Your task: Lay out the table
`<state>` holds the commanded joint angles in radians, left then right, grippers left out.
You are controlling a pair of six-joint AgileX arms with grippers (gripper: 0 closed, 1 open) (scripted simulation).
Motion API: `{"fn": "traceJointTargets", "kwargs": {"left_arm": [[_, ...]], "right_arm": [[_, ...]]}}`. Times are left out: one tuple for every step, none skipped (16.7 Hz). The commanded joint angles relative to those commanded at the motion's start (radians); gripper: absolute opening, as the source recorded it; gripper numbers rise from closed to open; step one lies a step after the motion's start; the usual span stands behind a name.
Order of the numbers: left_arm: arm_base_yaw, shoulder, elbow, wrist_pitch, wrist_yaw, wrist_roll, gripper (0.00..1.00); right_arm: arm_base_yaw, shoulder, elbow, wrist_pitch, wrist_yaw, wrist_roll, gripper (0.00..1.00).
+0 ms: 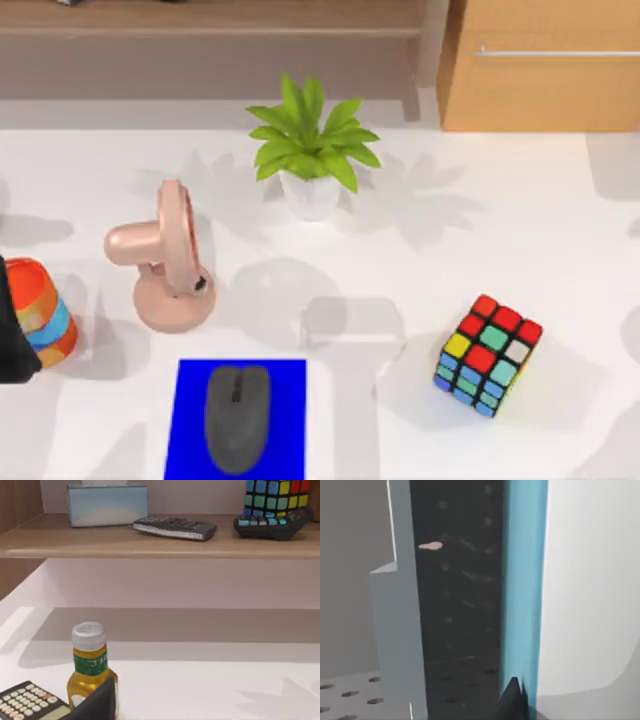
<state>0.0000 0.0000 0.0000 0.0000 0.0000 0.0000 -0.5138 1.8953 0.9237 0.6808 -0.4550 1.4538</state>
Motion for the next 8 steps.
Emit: {"fn": "traceJointTargets", "kwargs": {"left_arm": [[0.0, 0.0, 0.0, 0.0, 0.0, 0.0, 1.0], [0.0, 0.0, 0.0, 0.0, 0.0, 0.0, 1.0], [0.0, 0.0, 0.0, 0.0, 0.0, 0.0, 1.0], [0.0, 0.0, 0.0, 0.0, 0.0, 0.0, 1.0], [0.0, 0.0, 0.0, 0.0, 0.0, 0.0, 1.0], [0.0, 0.0, 0.0, 0.0, 0.0, 0.0, 1.0], [0.0, 0.0, 0.0, 0.0, 0.0, 0.0, 1.0], [0.0, 0.0, 0.0, 0.0, 0.0, 0.0, 1.0]], "right_arm": [[0.005, 0.013, 0.017, -0.002, 0.006, 0.002, 0.0], [0.011, 0.027, 0.037, -0.002, 0.012, 0.003, 0.0], [0.018, 0.042, 0.056, -0.003, 0.017, 0.004, 0.0], [0.024, 0.058, 0.073, -0.005, 0.022, 0.005, 0.0], [0.028, 0.071, 0.083, -0.007, 0.026, 0.006, 0.0], [0.029, 0.076, 0.087, -0.008, 0.028, 0.006, 0.0], [0.029, 0.076, 0.087, -0.008, 0.028, 0.006, 0.0], [0.029, 0.076, 0.087, -0.008, 0.028, 0.006, 0.0]]}}
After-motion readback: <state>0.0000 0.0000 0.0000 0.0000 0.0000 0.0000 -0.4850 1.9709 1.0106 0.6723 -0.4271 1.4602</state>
